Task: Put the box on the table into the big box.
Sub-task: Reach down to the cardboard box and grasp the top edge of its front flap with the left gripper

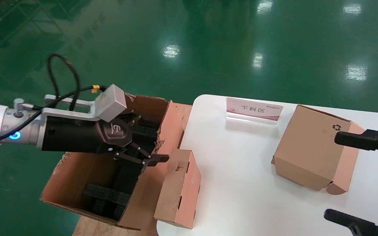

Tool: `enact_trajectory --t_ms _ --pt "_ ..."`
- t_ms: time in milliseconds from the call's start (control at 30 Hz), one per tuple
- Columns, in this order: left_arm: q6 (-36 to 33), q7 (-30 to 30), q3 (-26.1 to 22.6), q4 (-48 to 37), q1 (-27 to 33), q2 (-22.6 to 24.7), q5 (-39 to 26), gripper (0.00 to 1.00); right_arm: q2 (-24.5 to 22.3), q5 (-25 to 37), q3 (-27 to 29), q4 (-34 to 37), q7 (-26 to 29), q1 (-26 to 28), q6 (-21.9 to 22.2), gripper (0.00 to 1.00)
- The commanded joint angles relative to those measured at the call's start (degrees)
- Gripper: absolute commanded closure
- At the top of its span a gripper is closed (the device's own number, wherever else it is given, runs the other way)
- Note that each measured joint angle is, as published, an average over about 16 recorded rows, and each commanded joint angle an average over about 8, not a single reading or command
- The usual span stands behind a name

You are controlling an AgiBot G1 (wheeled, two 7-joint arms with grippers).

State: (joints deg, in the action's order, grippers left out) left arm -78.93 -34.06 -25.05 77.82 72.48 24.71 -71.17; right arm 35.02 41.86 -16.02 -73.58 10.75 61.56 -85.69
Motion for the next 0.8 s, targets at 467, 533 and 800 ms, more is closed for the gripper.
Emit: enact_trajectory --t_ms 467,533,800 --pt "-7.12 -35.36 -12.93 4.86 19.33 5.18 -17.72 0.00 0.00 0.00 0.00 0.00 0.00 0.00 0.00 0.00" --pt "-7.60 -37.96 -14.77 4.60 21.44 5.93 -17.97 0.00 0.00 0.00 0.00 0.00 0.00 0.00 0.00 0.00" --pt "-9.16 -46.28 -23.00 2.21 29.38 9.70 -17.29 0.00 0.00 0.00 0.00 0.00 0.00 0.00 0.00 0.00"
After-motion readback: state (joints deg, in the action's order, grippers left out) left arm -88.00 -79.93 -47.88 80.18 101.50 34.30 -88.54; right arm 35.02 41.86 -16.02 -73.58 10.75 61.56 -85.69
